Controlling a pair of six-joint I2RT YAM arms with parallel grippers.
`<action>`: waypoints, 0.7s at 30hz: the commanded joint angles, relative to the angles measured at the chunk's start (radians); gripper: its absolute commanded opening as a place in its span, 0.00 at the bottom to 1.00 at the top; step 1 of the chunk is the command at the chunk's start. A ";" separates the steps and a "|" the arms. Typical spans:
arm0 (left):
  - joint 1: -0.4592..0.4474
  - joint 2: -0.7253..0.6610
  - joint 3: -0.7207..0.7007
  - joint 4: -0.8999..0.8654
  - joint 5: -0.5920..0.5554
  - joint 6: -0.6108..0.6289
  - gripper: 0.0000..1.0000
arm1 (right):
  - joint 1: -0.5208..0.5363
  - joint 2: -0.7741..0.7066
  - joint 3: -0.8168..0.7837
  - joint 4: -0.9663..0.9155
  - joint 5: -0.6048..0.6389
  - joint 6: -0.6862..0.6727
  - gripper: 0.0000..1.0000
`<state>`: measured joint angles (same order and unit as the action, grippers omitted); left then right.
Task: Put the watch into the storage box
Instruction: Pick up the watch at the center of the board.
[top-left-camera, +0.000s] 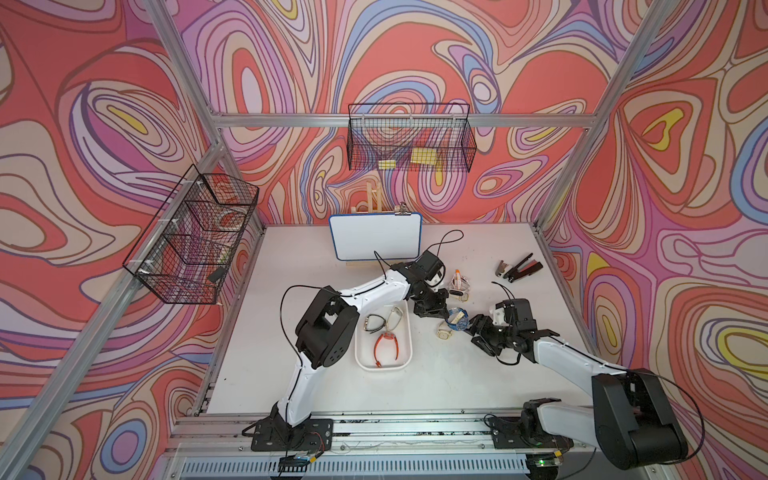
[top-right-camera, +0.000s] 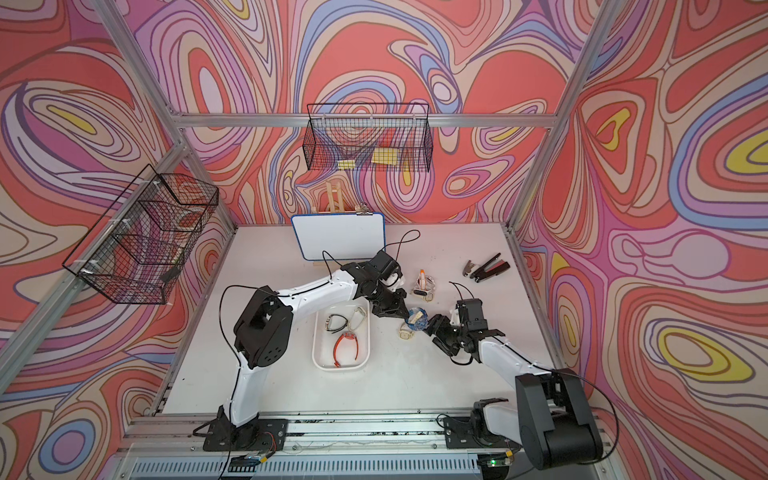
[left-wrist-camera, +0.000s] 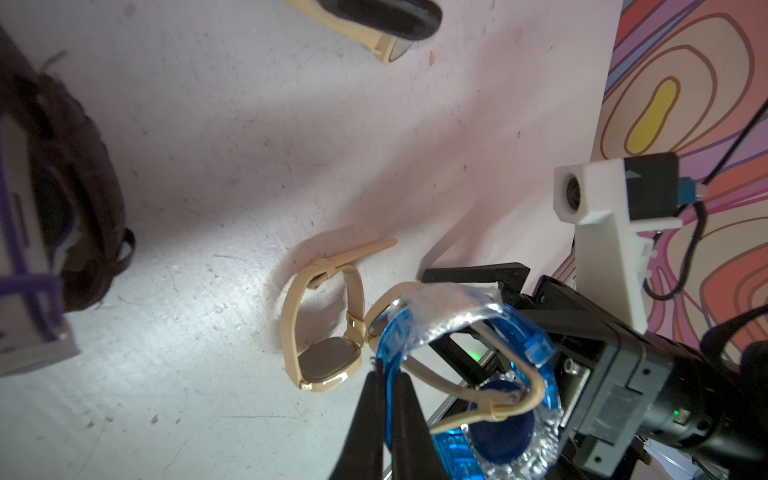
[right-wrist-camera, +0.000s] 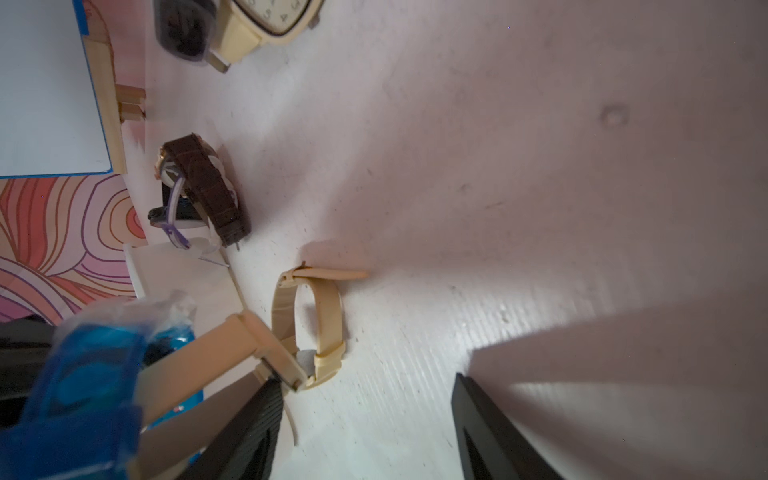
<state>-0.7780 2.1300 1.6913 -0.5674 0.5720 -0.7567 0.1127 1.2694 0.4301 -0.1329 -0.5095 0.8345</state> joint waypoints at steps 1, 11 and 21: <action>-0.004 -0.048 -0.012 0.050 0.037 -0.021 0.00 | 0.007 0.031 -0.006 0.055 0.017 0.009 0.70; -0.004 -0.050 -0.034 0.083 0.055 -0.040 0.00 | 0.010 0.018 -0.029 0.102 -0.007 0.028 0.72; -0.006 -0.051 -0.056 0.157 0.099 -0.091 0.00 | 0.011 -0.034 -0.096 0.204 -0.050 0.094 0.81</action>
<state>-0.7723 2.1281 1.6524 -0.4763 0.6178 -0.8181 0.1146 1.2259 0.3595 -0.0097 -0.5251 0.8913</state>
